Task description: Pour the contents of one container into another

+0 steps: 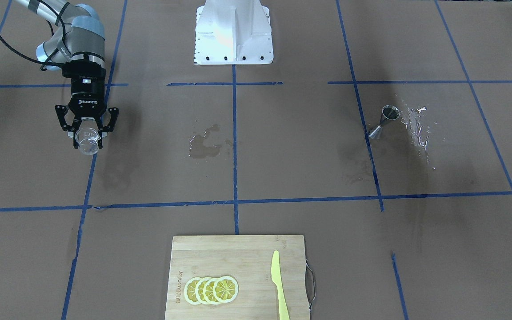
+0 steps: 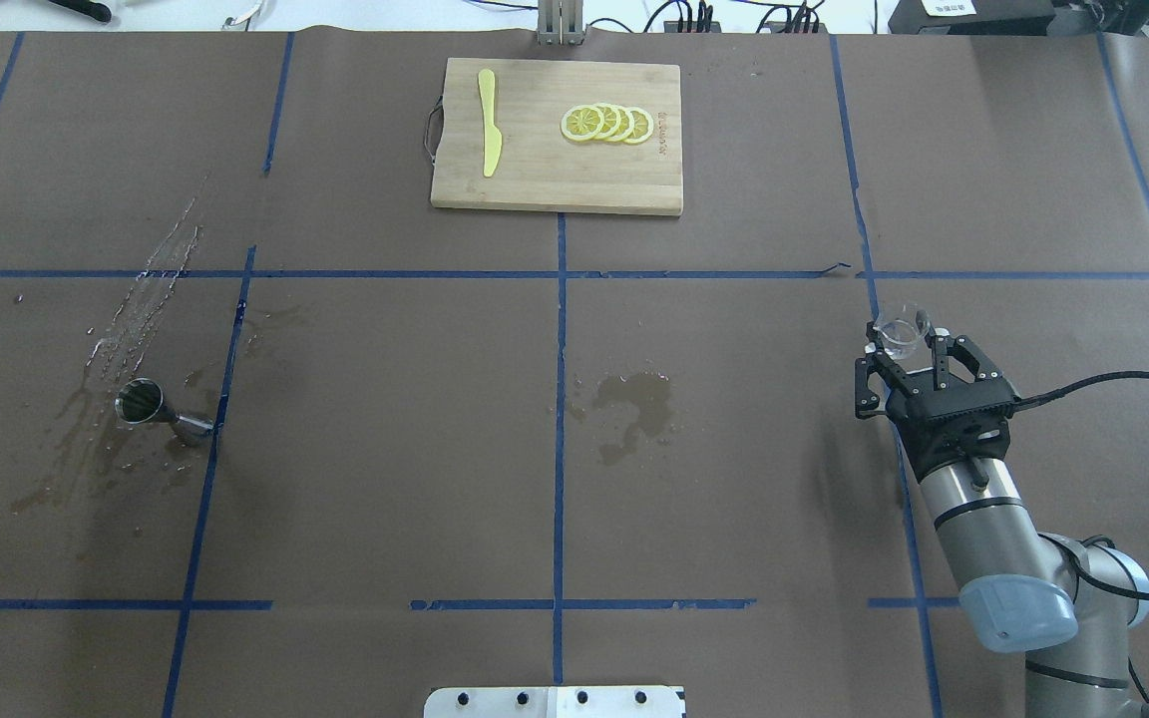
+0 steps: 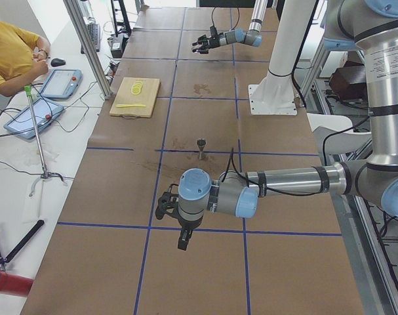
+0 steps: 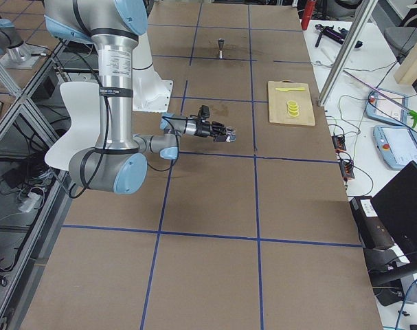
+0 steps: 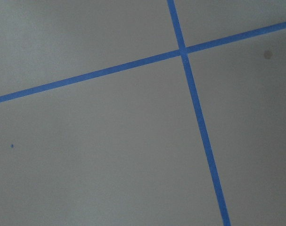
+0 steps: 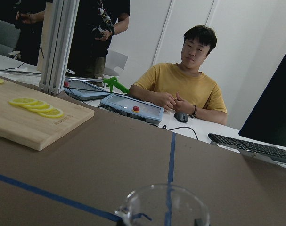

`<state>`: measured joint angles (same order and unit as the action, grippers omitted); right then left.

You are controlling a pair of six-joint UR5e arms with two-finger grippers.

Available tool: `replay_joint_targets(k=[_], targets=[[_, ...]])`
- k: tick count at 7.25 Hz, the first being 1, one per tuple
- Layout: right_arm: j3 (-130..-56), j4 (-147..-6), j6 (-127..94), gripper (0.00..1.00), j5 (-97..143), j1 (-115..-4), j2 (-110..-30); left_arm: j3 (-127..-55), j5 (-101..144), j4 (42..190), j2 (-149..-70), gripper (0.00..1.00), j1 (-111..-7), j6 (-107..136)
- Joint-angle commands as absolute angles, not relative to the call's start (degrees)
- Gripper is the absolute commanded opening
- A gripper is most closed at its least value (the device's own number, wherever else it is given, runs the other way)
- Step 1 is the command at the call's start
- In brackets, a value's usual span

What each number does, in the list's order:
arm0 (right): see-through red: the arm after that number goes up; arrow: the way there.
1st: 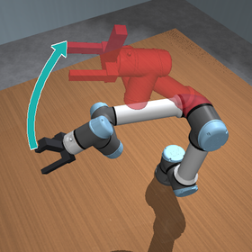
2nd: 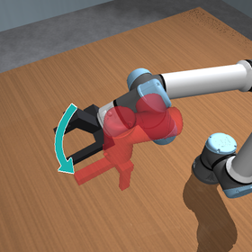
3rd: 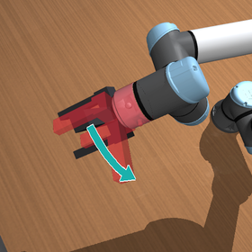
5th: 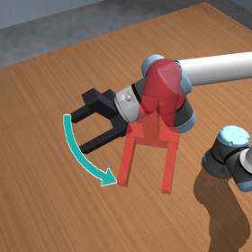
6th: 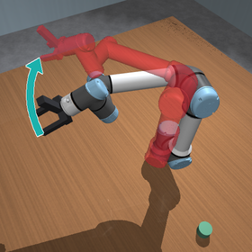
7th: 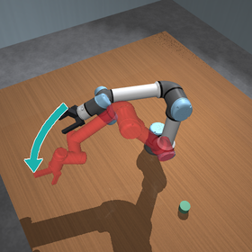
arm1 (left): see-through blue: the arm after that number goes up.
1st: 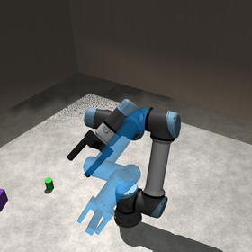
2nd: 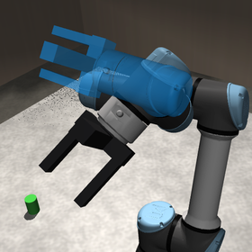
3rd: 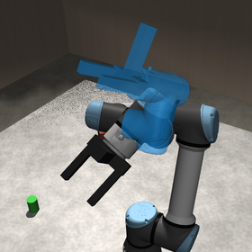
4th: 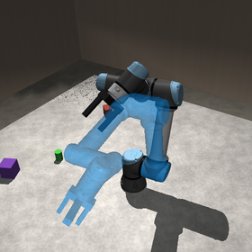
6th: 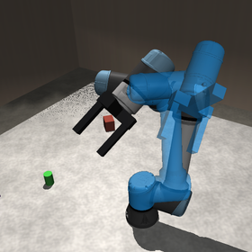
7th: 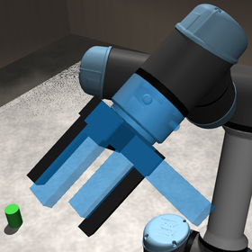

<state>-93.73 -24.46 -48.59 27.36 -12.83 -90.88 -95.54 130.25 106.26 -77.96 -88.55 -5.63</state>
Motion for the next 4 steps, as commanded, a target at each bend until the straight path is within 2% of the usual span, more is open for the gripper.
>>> replay_joint_targets(k=[1, 4], targets=[[-92.37, -23.56, -55.71, 0.0, 30.84, -12.66, -92.28, -95.54, 130.25, 106.26, -77.96, 1.0, -88.51, -5.63], [-92.37, -23.64, -61.35, 0.0, 32.52, -12.31, -94.65, -95.71, 130.34, 106.35, -78.05, 1.0, -88.51, -5.63]])
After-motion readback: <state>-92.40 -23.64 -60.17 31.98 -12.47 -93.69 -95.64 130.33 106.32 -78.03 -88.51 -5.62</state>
